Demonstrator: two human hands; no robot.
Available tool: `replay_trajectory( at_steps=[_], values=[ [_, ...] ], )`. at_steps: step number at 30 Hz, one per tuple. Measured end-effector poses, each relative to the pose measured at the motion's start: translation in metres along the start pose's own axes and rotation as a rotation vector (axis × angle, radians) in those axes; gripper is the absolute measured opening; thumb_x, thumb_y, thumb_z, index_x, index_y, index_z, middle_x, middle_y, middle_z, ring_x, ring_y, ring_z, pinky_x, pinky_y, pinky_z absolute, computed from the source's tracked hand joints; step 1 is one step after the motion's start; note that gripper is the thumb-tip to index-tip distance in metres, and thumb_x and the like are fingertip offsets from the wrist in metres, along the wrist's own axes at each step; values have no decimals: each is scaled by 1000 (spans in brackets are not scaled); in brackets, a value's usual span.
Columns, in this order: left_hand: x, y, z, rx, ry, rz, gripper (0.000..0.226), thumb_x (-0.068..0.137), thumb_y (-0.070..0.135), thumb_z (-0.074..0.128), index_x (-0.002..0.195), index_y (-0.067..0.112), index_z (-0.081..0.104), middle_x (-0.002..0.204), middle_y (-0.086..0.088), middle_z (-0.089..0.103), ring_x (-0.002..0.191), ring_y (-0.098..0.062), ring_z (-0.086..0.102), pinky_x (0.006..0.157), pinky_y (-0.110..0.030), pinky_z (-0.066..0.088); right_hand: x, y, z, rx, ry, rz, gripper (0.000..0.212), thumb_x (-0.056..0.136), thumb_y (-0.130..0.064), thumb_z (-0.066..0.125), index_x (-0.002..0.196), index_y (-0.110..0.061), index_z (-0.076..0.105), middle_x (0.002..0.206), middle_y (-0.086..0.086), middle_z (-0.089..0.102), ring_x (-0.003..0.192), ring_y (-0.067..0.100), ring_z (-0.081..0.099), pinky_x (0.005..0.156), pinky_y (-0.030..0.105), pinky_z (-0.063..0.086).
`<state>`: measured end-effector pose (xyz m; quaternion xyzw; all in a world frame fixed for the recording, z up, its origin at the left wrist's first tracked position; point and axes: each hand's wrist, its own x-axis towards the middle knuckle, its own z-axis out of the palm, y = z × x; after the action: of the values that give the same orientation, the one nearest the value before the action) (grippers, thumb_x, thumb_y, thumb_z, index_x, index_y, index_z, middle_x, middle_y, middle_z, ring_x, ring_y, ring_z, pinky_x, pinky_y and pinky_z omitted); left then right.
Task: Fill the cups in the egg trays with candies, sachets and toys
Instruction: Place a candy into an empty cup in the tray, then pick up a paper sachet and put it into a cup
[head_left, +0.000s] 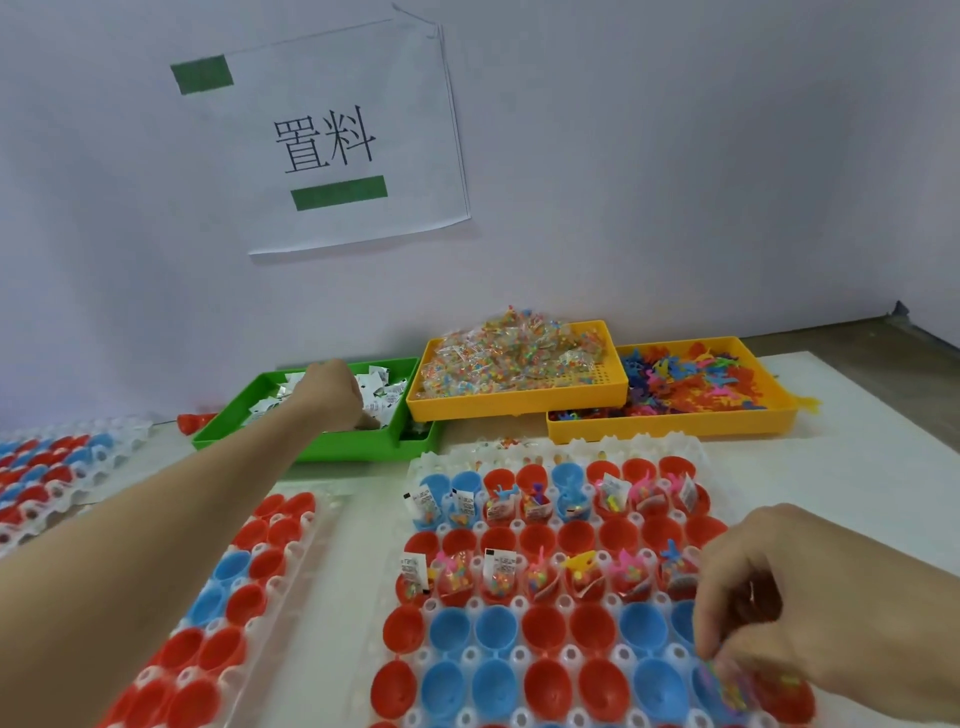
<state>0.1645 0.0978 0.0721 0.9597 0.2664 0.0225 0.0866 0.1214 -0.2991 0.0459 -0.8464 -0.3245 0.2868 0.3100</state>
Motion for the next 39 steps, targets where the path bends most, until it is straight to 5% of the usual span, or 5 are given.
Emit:
replay_trajectory(
  at_steps=[5, 17, 24, 31, 39],
  values=[
    [8, 1, 4, -37, 11, -8, 15, 90, 0, 65, 101, -8, 72, 104, -24, 71, 87, -32, 65, 82, -39, 55, -15, -8, 3, -9, 62, 41, 22, 72, -25, 87, 63, -42, 76, 77, -11, 72, 69, 5, 65, 59, 13, 48],
    [10, -13, 7, -83, 54, -8, 21, 77, 3, 82, 97, 6, 75, 109, -20, 70, 84, -29, 63, 76, -27, 45, -20, -10, -2, 22, 146, -46, 16, 77, -24, 85, 69, -36, 78, 73, -17, 72, 72, 1, 66, 61, 11, 47],
    [4, -15, 0, -210, 145, -42, 29, 74, -14, 67, 93, 6, 75, 84, -19, 69, 71, -30, 62, 65, -31, 50, -16, -1, -1, -23, 227, -125, 14, 80, -33, 81, 73, -45, 76, 76, -23, 71, 77, -1, 65, 61, 9, 46],
    [-15, -4, -2, -560, 371, -35, 31, 83, -7, 58, 99, 17, 71, 90, -12, 73, 58, -17, 55, 48, -23, 38, -11, 2, 1, -11, 389, -220, 5, 80, -45, 72, 79, -49, 74, 78, -21, 72, 76, 4, 65, 61, 12, 47],
    [-123, 47, 12, -1309, 216, 129, 25, 87, -4, 67, 98, 19, 71, 90, -9, 71, 71, -18, 68, 71, -31, 55, -2, -10, 11, 45, 630, -258, 11, 84, -32, 72, 80, -41, 76, 81, -20, 72, 82, 8, 66, 68, 20, 52]
  ],
)
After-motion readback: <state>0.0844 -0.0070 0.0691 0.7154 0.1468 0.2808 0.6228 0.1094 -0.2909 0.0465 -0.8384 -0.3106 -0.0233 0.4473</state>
